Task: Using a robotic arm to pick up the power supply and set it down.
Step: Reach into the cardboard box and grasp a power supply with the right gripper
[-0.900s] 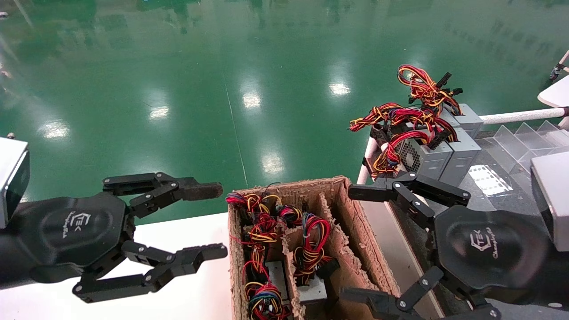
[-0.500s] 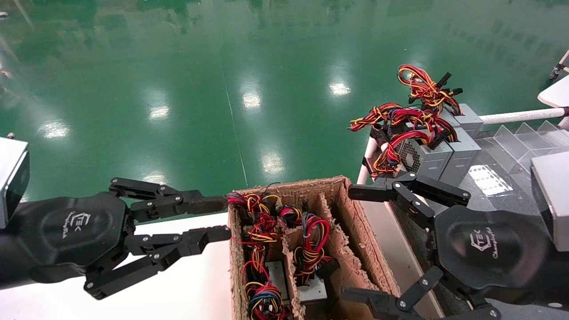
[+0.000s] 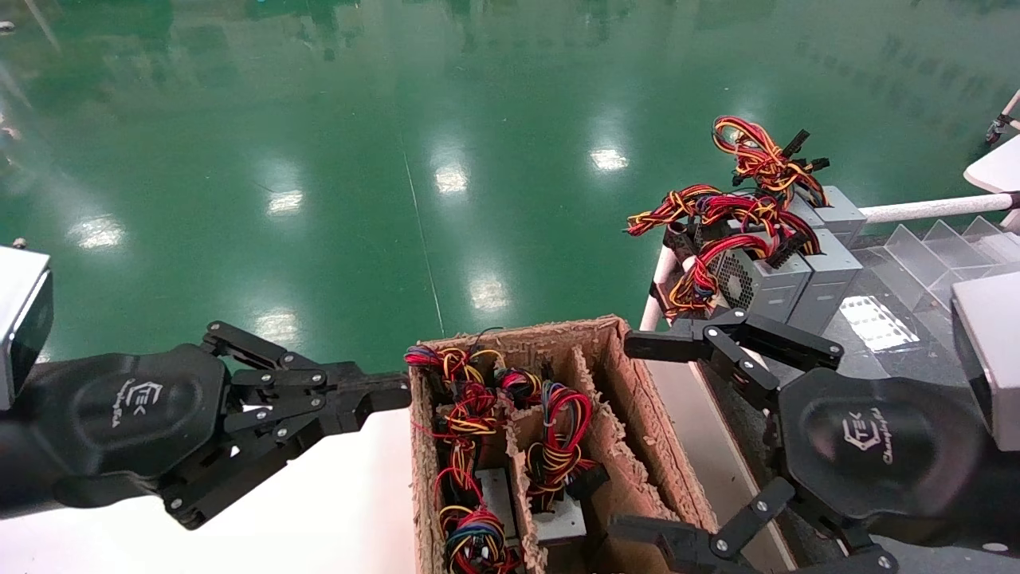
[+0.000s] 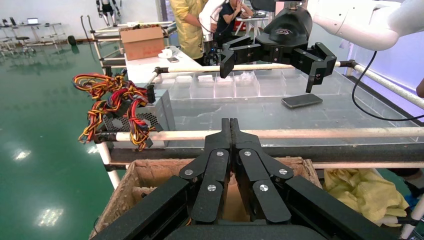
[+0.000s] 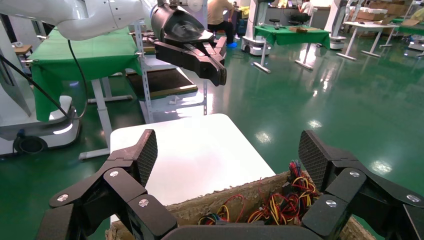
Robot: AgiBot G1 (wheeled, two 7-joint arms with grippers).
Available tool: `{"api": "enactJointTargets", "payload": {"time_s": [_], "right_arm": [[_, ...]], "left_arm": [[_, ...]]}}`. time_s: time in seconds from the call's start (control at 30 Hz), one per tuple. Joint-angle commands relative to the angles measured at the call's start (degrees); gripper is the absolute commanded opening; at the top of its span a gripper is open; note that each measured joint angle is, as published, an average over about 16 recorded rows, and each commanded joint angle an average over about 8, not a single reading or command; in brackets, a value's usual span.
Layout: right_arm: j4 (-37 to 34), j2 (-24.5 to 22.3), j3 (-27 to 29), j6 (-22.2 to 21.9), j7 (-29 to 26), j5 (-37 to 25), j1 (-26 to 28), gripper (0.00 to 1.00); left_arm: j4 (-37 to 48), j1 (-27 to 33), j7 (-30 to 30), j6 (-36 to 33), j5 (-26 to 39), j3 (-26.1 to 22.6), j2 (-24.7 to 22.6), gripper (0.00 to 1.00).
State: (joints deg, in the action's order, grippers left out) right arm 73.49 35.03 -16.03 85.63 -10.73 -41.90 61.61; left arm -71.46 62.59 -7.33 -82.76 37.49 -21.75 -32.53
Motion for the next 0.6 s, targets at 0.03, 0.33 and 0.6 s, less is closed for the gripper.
{"api": "enactJointTargets", "payload": {"time_s": [0.03, 0.33, 0.6], "right_arm": [[0.00, 0.00, 0.00, 0.00, 0.00, 0.00, 0.00, 1.00], [0.01, 0.00, 0.00, 0.00, 0.00, 0.00, 0.00, 1.00], [-0.25, 0.04, -0.29, -1.02, -0.07, -1.20, 0.14, 1.00]], "left_arm": [[0.00, 0.00, 0.00, 0.00, 0.00, 0.00, 0.00, 0.36], [0.00, 0.00, 0.00, 0.00, 0.00, 0.00, 0.00, 1.00], [0.00, 0.00, 0.00, 0.00, 0.00, 0.00, 0.00, 1.00]]}}
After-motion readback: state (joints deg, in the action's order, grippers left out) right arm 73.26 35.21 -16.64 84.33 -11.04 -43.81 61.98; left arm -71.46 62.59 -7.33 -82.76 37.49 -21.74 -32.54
